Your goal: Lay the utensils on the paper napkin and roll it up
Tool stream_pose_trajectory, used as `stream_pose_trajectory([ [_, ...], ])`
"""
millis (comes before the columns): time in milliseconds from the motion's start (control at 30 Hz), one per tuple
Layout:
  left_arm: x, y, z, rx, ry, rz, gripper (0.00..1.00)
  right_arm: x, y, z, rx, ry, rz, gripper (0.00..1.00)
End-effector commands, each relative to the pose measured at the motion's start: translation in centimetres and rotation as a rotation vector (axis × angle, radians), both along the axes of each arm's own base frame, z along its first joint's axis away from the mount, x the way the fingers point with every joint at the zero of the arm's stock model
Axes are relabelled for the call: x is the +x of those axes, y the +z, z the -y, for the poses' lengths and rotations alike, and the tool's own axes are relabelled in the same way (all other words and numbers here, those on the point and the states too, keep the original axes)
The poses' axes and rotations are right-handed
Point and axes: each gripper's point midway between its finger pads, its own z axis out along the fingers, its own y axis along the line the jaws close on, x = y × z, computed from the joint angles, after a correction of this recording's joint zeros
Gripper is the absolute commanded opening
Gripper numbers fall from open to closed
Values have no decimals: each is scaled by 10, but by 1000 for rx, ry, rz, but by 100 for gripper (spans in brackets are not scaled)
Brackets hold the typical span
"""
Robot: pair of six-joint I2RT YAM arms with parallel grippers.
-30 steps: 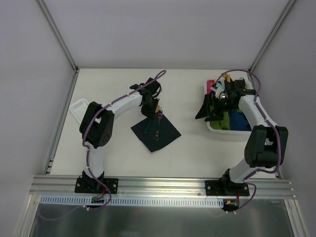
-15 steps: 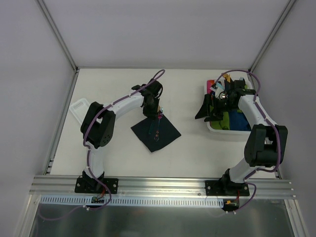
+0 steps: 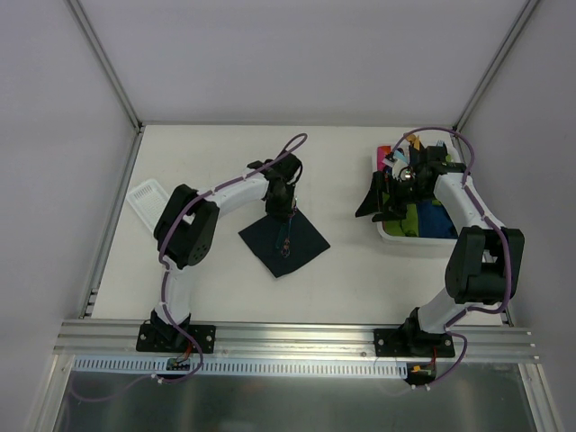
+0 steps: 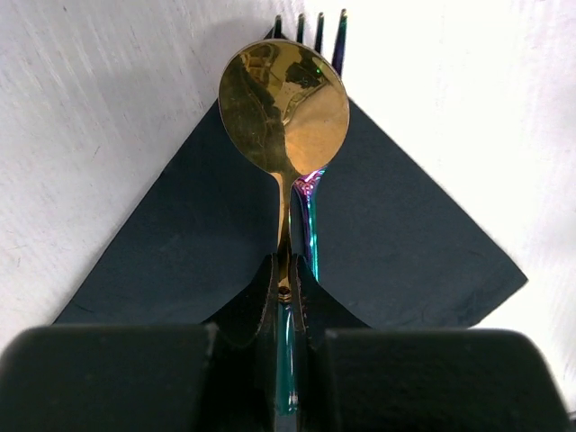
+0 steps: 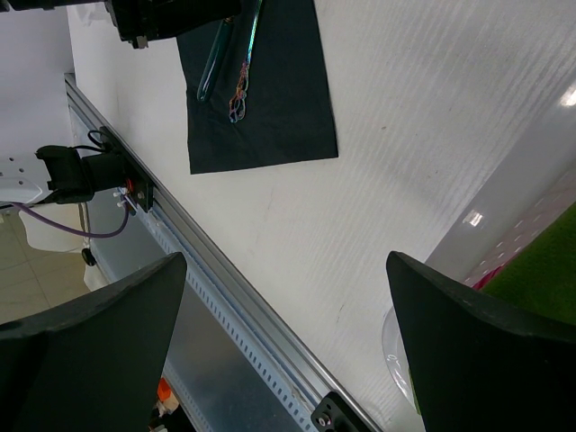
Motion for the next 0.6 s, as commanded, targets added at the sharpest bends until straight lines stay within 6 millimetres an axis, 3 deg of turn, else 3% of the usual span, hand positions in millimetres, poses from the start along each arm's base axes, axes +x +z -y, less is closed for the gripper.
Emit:
stream_pose_trajectory([
  [0, -1, -6, 0, 8, 27, -4, 0, 0, -12, 8, -39, 2, -2, 99],
  [567, -3, -17, -2, 24, 35, -16, 8, 1, -16, 8, -39, 3, -14, 99],
])
